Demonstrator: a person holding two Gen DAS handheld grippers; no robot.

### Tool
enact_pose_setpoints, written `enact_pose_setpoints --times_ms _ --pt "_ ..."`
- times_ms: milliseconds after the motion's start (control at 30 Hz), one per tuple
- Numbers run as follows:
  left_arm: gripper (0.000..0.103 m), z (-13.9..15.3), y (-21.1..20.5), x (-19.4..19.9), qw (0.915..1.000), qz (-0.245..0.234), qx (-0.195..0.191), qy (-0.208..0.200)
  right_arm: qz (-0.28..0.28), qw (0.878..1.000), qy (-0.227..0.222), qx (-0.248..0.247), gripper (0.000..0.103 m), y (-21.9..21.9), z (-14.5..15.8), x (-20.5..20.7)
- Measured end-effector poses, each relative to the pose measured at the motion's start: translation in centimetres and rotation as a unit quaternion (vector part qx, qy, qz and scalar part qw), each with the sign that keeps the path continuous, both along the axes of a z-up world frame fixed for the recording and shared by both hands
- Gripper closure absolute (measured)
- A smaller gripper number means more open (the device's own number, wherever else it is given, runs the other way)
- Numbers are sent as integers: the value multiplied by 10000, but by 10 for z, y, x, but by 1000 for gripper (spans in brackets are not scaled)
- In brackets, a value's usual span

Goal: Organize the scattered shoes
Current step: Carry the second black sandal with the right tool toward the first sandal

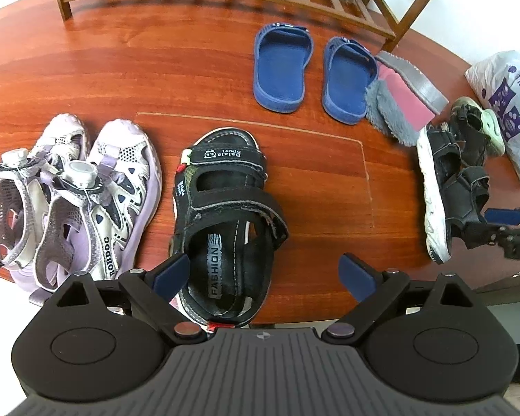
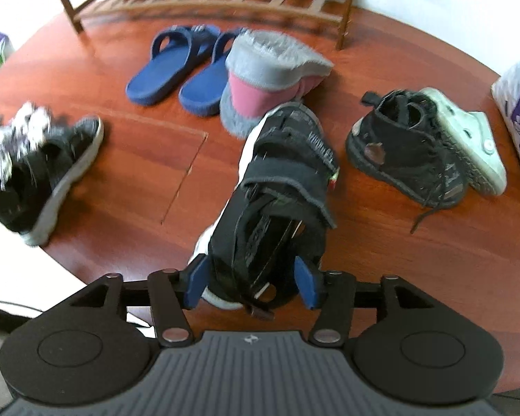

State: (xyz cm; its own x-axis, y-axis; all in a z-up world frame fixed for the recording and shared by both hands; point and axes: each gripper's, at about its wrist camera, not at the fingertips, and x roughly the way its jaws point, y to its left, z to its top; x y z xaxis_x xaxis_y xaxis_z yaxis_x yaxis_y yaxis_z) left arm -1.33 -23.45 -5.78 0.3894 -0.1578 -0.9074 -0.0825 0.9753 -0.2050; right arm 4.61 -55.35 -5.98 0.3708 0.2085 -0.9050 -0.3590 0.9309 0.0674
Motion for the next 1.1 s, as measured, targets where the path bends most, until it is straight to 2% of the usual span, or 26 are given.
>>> enact_pose_setpoints --times_ms 200,333,533,633,700,767,967,1100 --pt "9 7 2 -4 10000 -49 15 -73 -412 9986 -303 -114 42 -14 6 8" --pt "9 11 1 -5 9998 -111 88 -104 -434 9976 -337 -412 42 -20 -10 17" --pt "9 16 4 -8 9997 -82 207 -116 -536 9969 -442 -377 45 -24 -29 30" --pt "9 17 7 -9 9996 -36 247 -108 -494 9975 -432 -277 60 -21 -36 34" --pt "9 17 10 -10 9996 0 256 -99 -438 9975 -514 -213 80 -18 -38 33" --pt "9 16 12 -10 9996 37 260 -89 -351 9968 -682 -225 87 -14 -39 29" --pt "9 16 17 -11 9996 99 232 -107 -269 9932 -1092 -308 90 -8 -24 16" --pt "9 17 20 -11 9997 95 206 -128 -321 9938 -1052 -157 90 -7 -7 10"
